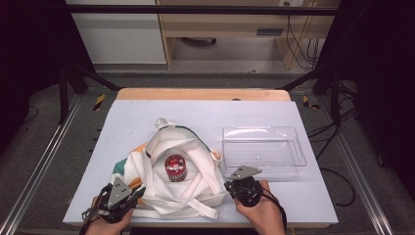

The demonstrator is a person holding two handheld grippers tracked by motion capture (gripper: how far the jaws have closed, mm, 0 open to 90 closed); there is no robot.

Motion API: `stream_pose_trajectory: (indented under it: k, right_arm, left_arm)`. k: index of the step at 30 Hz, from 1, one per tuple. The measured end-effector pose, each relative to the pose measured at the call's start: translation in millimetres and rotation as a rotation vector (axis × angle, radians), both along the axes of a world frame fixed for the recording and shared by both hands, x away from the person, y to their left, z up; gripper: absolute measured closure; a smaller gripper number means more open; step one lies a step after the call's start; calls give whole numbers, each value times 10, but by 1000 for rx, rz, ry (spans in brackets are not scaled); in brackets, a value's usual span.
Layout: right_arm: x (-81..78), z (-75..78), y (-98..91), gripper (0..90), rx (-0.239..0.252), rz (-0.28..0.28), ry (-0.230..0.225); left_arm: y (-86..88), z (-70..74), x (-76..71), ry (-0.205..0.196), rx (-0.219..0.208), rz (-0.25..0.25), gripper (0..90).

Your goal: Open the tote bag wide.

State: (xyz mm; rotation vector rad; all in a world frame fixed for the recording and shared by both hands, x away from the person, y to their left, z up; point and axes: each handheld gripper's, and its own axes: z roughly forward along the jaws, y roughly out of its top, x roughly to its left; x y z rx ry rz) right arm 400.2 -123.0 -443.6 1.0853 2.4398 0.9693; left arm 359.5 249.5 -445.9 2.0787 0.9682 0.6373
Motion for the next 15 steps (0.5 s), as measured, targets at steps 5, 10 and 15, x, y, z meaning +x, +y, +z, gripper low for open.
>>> stream_pose_trajectory:
  k: [5,10,15]
  right_arm:
    - [-66,42,-62,893,1,-4,-5]
    - [-40,-63,-54,893,-15,2,17]
    - [-25,-106,-54,889,1,3,19]
  left_arm:
    - [-2,57,-52,-19,6,-5,834]
    - [-38,-31,-42,22,56,-4,840]
    - [-37,-88,-34,40,66,-10,838]
